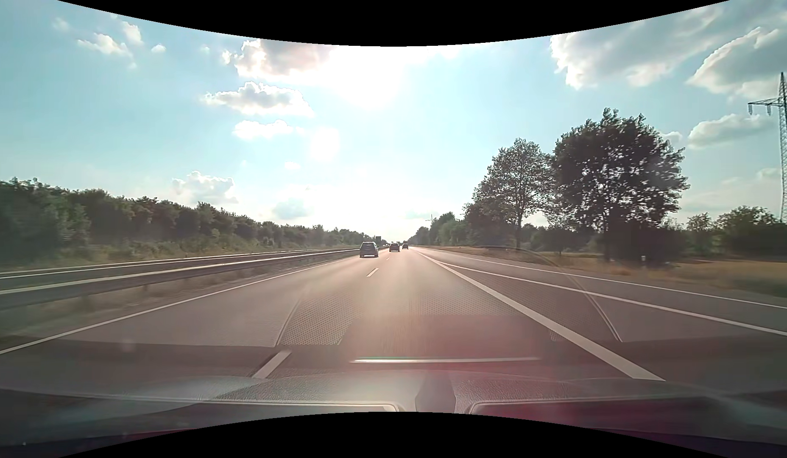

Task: Follow the waypoints while adhering to traffic rules and regulations

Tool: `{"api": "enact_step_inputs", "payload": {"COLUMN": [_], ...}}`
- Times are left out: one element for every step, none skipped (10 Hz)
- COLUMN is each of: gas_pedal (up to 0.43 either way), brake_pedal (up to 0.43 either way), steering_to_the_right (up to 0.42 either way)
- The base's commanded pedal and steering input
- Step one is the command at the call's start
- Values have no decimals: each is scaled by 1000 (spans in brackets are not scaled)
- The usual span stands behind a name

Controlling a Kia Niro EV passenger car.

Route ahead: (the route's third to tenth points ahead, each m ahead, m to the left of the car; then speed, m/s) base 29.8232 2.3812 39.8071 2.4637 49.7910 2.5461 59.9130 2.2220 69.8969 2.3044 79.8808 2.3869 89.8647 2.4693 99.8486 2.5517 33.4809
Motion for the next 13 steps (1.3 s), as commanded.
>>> {"api": "enact_step_inputs", "payload": {"gas_pedal": [0,0,0,0,0,0,0,0,0,0,0,0,0], "brake_pedal": [0,0,0,0,0,0,0,0,0,0,0,0,37], "steering_to_the_right": [-2,-2,-2,-3,-3,-3,-2,-3,-3,-3,-3,-3,-3]}}
